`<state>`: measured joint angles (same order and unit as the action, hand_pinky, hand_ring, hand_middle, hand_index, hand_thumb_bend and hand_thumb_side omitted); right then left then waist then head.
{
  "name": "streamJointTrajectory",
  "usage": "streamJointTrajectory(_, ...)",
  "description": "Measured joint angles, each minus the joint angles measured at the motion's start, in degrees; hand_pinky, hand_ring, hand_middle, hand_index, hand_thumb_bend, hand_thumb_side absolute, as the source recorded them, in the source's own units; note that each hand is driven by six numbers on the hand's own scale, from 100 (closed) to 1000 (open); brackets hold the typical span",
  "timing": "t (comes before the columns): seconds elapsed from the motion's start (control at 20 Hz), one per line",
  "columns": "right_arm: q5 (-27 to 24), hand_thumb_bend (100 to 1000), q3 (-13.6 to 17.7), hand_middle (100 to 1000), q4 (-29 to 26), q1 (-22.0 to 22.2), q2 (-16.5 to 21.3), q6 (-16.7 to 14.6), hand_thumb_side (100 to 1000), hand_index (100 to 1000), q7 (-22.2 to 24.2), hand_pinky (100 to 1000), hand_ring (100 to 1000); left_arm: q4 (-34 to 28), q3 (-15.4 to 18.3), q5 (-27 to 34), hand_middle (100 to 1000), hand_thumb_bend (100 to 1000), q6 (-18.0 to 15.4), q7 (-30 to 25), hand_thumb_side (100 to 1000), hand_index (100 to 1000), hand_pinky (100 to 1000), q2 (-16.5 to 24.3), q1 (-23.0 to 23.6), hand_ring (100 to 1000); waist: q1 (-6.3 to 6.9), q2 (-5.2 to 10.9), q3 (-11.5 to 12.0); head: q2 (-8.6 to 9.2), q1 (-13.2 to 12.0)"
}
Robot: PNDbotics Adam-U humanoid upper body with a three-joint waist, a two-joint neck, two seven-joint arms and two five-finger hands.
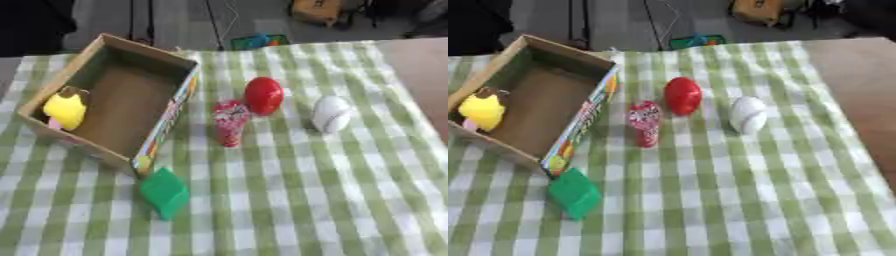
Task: Pick up objects on the table and place them in the box.
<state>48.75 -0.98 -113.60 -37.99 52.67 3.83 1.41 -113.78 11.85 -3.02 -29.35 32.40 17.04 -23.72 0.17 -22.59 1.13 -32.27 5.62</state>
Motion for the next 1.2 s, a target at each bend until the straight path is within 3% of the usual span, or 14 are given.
streamJointTrajectory(0.25,0.9,380,-4.7,921,0.0,-2.9,3.4,-0.8,1000,1000,14.2,638,813,0.0,-0.4,0.3,721,100,0.2,-0.4,1000,746,695,0.1,0.0,615,-0.59,0.04,0.3,-0.39,0.5)
streamJointTrajectory(0.3,0.9,380,-5.3,921,0.0,-3.4,3.6,-0.7,1000,1000,16.2,638,813,0.0,-0.4,0.4,721,100,0.2,-0.5,1000,746,695,0.1,0.0,615,-0.62,0.04,0.3,-0.40,0.6)
streamJointTrajectory(0.35,0.9,462,-5.9,921,0.0,-3.8,3.7,-0.5,954,1000,17.9,632,807,0.0,-0.4,0.4,717,100,0.2,-0.6,1000,745,695,0.1,0.0,614,-0.64,0.04,0.3,-0.41,0.7)
streamJointTrajectory(0.5,0.8,512,-8.5,913,3.0,-6.9,3.3,-0.2,911,1000,22.4,611,790,0.0,-0.6,0.6,716,100,0.3,-0.8,1000,744,695,0.1,-0.3,613,-0.66,0.08,0.6,-0.42,1.1)
streamJointTrajectory(0.8,1.2,593,-13.2,914,13.3,-12.0,-1.2,-1.0,862,1000,27.0,613,806,0.0,-0.9,1.1,710,100,0.4,-1.3,1000,743,695,0.1,-0.4,608,-0.63,0.23,0.8,-0.43,1.7)
streamJointTrajectory(0.9,1.4,598,-14.2,915,16.0,-12.6,-2.4,-1.3,860,1000,27.6,616,810,0.0,-1.0,1.1,710,100,0.5,-1.4,1000,743,695,0.1,-0.4,608,-0.62,0.23,0.8,-0.43,1.8)
streamJointTrajectory(0.95,1.5,690,-14.5,933,17.0,-12.7,-2.8,-1.4,836,1000,27.8,682,882,0.0,-1.0,1.2,706,100,0.5,-1.4,1000,741,694,0.1,-0.4,605,-0.62,0.23,0.8,-0.43,1.8)
streamJointTrajectory(1.05,1.4,730,-15.2,951,18.9,-12.7,-3.9,-1.3,807,1000,28.4,704,912,0.0,-1.0,1.3,705,100,0.6,-1.5,1000,740,694,0.1,-0.5,604,-0.59,0.23,0.9,-0.42,1.8)
streamJointTrajectory(1.2,0.8,759,-15.7,952,21.6,-12.3,-5.2,-1.1,784,1000,28.8,714,913,0.0,-1.1,1.5,703,100,0.8,-1.7,1000,739,694,0.1,-0.5,603,-0.55,0.21,0.9,-0.39,1.9)
